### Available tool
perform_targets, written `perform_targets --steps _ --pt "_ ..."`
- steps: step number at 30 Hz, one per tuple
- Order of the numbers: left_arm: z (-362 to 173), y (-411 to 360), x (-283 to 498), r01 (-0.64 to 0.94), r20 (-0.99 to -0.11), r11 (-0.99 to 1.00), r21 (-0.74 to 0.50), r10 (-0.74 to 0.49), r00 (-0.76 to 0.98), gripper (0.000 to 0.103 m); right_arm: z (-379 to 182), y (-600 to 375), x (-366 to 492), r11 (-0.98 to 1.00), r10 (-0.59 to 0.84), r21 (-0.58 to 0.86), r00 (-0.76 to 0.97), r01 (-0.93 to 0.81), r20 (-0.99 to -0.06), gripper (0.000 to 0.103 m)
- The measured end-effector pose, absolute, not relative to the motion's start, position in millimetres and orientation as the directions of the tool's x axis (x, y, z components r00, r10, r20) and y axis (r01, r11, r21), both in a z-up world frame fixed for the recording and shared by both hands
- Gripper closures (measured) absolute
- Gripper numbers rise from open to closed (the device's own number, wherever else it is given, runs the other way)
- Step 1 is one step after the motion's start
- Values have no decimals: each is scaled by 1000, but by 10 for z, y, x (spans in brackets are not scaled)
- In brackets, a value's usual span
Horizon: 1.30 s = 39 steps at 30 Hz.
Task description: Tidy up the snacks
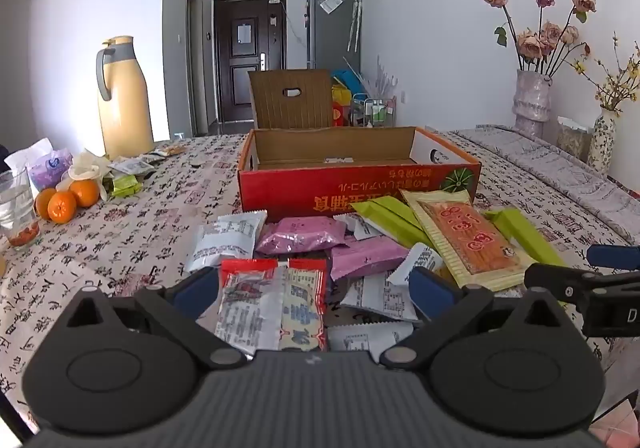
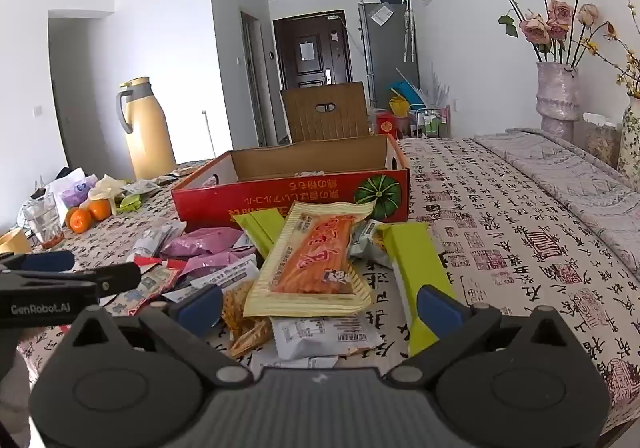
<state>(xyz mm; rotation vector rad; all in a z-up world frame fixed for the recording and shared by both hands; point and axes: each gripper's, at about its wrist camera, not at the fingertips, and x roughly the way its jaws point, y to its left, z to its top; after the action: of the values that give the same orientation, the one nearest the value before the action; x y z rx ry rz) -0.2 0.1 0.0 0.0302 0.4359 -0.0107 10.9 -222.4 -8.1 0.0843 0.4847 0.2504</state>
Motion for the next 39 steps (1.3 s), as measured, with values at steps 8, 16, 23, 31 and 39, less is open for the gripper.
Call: perform_targets --steps 8,16,23,31,39 --pt "-25 -23 -27 33 -450 999 13 -24 892 0 -92 -2216 112 970 243 131 853 -206 -461 0" --pt "-53 15 -19 32 -457 999 6 -25 889 0 -98 -2226 100 969 245 134 851 -206 -465 0" --pt "-52 30 -37 30 -456 1000 2 -26 890 0 -123 -2206 104 970 243 131 850 -205 -467 0" --pt "-49 30 -38 31 -455 1000 2 -26 890 0 -121 -2208 100 970 243 132 850 -205 -468 0" --pt "-50 30 -39 31 -455 1000 1 -27 890 0 -123 -2208 98 970 243 132 850 -204 -469 0"
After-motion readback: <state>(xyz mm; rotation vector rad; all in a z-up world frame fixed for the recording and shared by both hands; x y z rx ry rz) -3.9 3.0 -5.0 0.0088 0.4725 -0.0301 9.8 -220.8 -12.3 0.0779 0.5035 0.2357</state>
